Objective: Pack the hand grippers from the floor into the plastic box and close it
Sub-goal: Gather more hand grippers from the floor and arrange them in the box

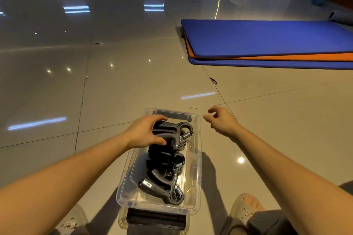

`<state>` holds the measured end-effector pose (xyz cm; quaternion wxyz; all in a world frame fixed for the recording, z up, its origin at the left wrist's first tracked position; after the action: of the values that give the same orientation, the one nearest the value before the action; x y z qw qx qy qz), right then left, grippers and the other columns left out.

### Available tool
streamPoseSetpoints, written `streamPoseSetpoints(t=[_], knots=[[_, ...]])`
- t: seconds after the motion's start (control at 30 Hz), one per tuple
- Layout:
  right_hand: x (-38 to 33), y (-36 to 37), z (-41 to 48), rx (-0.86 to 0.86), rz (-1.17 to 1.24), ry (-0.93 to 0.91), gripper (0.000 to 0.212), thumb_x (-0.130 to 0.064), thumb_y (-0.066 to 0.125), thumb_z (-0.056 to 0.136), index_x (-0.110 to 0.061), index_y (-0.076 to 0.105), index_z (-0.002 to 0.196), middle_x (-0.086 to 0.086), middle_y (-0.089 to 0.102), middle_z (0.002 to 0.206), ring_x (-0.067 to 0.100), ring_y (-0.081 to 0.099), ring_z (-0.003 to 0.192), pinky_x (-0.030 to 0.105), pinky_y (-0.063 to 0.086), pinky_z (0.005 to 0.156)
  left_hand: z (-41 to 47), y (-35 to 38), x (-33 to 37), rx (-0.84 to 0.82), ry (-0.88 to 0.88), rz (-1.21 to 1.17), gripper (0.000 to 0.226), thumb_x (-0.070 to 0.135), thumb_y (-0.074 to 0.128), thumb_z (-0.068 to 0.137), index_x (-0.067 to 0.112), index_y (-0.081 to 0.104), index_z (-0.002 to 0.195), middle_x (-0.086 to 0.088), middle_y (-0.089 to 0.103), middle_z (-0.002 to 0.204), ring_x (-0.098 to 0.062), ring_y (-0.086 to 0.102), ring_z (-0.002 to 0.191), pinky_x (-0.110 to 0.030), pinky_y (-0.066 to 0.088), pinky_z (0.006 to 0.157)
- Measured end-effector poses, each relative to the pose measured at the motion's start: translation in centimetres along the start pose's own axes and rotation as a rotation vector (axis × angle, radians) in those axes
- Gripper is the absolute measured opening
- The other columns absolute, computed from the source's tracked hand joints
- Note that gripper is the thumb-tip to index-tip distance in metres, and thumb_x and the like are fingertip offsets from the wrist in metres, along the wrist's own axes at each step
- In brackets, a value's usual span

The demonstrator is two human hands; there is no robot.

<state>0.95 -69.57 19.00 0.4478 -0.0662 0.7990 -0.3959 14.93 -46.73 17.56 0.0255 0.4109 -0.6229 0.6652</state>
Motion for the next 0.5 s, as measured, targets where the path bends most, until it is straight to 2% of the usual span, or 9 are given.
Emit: streamPoseSetpoints(t=[0.07, 0.13, 0.2, 0.3, 0.5], knots=[[0.9, 1.8, -0.6, -0.084, -0.019, 0.016, 0.062, -0.032, 0.061, 0.099, -0.017, 0.036, 0.154, 0.017, 0.057, 0.14, 0.032, 0.059, 0.121, 0.048, 0.05, 0.103, -0.5, 2.2, -0.9, -0.033, -0.017, -0.039, 0.076, 0.043, 0.086, 0.069, 0.03, 0.054, 0.137, 0.012, 0.06, 0.129, -0.007, 0.055, 0.117, -0.034, 0.047, 0.104], [0.8, 3.3, -1.2, -0.156, -0.019, -0.019, 0.073, -0.025, 0.062, 0.099, -0.02, 0.021, 0.16, 0.014, 0.041, 0.156, 0.032, 0.048, 0.137, 0.047, 0.042, 0.112, -0.8, 3.8, -1.3, -0.065, -0.024, -0.07, 0.067, 0.038, 0.086, 0.07, 0.031, 0.056, 0.131, 0.013, 0.061, 0.122, -0.006, 0.056, 0.113, -0.034, 0.048, 0.102], [0.7, 4.6, -1.4, -0.204, -0.003, -0.062, 0.082, -0.02, 0.066, 0.097, -0.022, 0.014, 0.161, 0.01, 0.029, 0.163, 0.033, 0.043, 0.14, 0.049, 0.038, 0.116, -1.0, 4.9, -1.7, -0.08, -0.043, -0.064, 0.065, 0.035, 0.086, 0.071, 0.03, 0.057, 0.129, 0.013, 0.06, 0.119, -0.006, 0.056, 0.11, -0.033, 0.048, 0.101], [1.2, 5.5, -1.2, -0.226, -0.009, -0.076, 0.088, -0.018, 0.07, 0.093, -0.023, 0.014, 0.161, 0.009, 0.027, 0.163, 0.034, 0.043, 0.139, 0.051, 0.038, 0.115, -1.3, 6.5, -2.4, -0.09, -0.05, 0.014, 0.067, 0.037, 0.086, 0.071, 0.031, 0.055, 0.13, 0.012, 0.059, 0.121, -0.009, 0.052, 0.113, -0.035, 0.046, 0.102], [2.4, 5.9, -0.9, -0.228, -0.106, -0.107, 0.086, -0.022, 0.072, 0.091, -0.018, 0.02, 0.16, 0.005, 0.022, 0.166, 0.03, 0.034, 0.146, 0.047, 0.033, 0.119, -1.4, 9.3, -3.0, -0.087, -0.063, 0.179, 0.078, 0.044, 0.085, 0.071, 0.029, 0.052, 0.14, 0.008, 0.056, 0.133, -0.015, 0.045, 0.126, -0.038, 0.037, 0.111]])
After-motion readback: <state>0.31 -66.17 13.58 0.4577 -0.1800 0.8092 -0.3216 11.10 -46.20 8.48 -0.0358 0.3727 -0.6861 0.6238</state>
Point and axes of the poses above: each hand's wrist, its own z-axis towards the middle knuckle, its own y-axis out of the palm, x = y × z, the point moved 6 cm from there along z, towards the middle knuckle
